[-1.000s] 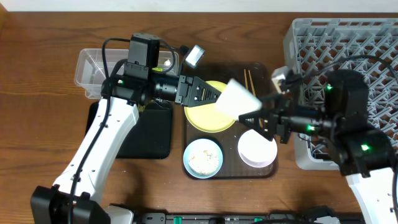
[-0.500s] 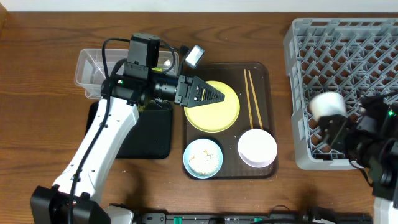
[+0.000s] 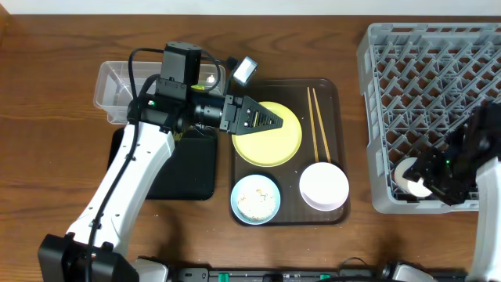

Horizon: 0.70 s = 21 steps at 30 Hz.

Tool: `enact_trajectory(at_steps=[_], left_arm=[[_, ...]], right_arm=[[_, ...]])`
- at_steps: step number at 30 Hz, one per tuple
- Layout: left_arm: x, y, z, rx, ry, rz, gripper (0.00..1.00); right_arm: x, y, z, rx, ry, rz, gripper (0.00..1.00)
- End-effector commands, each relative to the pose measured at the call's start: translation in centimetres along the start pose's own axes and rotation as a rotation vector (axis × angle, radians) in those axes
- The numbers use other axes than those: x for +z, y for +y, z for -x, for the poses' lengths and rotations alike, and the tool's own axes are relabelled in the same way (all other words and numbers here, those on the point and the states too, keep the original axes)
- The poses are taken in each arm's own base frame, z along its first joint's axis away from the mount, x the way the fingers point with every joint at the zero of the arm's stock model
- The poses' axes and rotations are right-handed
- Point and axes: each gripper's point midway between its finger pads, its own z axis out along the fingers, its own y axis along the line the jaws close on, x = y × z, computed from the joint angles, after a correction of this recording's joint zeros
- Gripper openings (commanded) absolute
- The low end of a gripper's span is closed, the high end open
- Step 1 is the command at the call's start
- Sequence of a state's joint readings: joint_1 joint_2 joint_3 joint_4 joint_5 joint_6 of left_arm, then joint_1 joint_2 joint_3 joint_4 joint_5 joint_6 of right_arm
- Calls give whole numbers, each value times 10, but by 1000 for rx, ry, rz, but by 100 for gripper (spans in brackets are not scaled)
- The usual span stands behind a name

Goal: Sort waste into correct bins and load items into the dishwasher rack
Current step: 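Carry the cup right and place it in the grey dish rack, then grasp the blue bowl of rice with the left gripper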

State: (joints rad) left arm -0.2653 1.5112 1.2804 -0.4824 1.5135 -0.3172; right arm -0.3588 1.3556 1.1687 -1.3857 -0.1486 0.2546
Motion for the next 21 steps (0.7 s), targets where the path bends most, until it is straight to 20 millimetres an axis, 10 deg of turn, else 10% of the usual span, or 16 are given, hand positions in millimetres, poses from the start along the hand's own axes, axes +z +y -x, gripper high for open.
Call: enact_trajectory(at_steps=[1,5,10,21], left_arm=[[0,-8,1,23,7,-19,51],[0,-8,1,23,8,-19,51],[7,6,-1,-10,-3,64,51],[-18,144,-62,-194,6,1127,51]], right_arm=[[7,-3,6,-14,35,-19,56],[13,-1,13,-15,36,-11,81],[-5,32,17,-135,-49,172,88],[-74,87,2,-308,-299,513,95]])
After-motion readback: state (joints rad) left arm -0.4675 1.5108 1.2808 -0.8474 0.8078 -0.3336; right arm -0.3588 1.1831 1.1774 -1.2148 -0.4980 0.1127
